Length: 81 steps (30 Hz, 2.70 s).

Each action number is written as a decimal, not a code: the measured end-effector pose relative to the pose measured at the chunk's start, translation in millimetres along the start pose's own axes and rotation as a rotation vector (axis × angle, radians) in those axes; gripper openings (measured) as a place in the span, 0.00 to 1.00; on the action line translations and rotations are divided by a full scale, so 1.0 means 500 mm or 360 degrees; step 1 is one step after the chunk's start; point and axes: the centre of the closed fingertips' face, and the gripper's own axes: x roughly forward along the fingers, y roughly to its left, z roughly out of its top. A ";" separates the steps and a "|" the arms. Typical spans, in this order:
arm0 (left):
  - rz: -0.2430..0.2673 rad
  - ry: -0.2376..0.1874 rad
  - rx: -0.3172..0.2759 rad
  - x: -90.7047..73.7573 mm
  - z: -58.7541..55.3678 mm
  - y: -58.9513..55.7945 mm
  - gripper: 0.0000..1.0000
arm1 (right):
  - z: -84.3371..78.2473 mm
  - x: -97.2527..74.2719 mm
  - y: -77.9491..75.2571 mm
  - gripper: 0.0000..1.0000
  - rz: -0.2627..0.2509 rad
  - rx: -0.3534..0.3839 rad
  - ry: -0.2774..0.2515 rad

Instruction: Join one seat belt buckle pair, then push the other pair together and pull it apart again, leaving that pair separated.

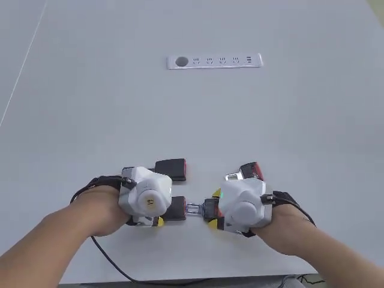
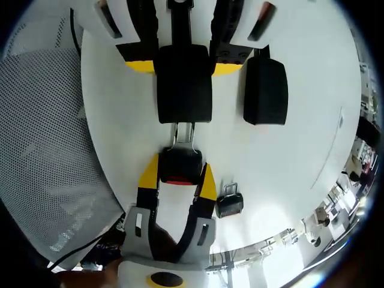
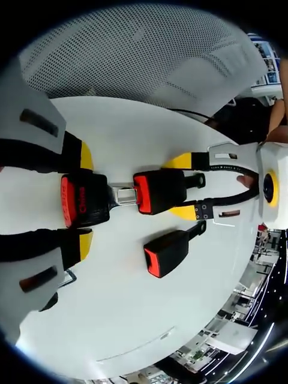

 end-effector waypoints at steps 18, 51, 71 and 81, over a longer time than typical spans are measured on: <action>0.0009 -0.0028 0.0001 0.000 0.000 0.001 0.33 | 0.021 0.012 0.000 0.33 0.0040 -0.0021 -0.0047; -0.0002 0.0002 0.0022 0.000 -0.002 -0.003 0.32 | 0.058 0.033 0.007 0.32 0.0058 -0.0106 -0.0039; -0.0002 0.0015 0.0027 0.000 0.001 -0.003 0.32 | 0.061 0.034 0.006 0.32 0.0059 -0.0105 -0.0045; -0.0002 0.0013 0.0023 0.000 0.000 -0.003 0.32 | 0.061 0.033 0.006 0.32 0.0065 -0.0102 -0.0047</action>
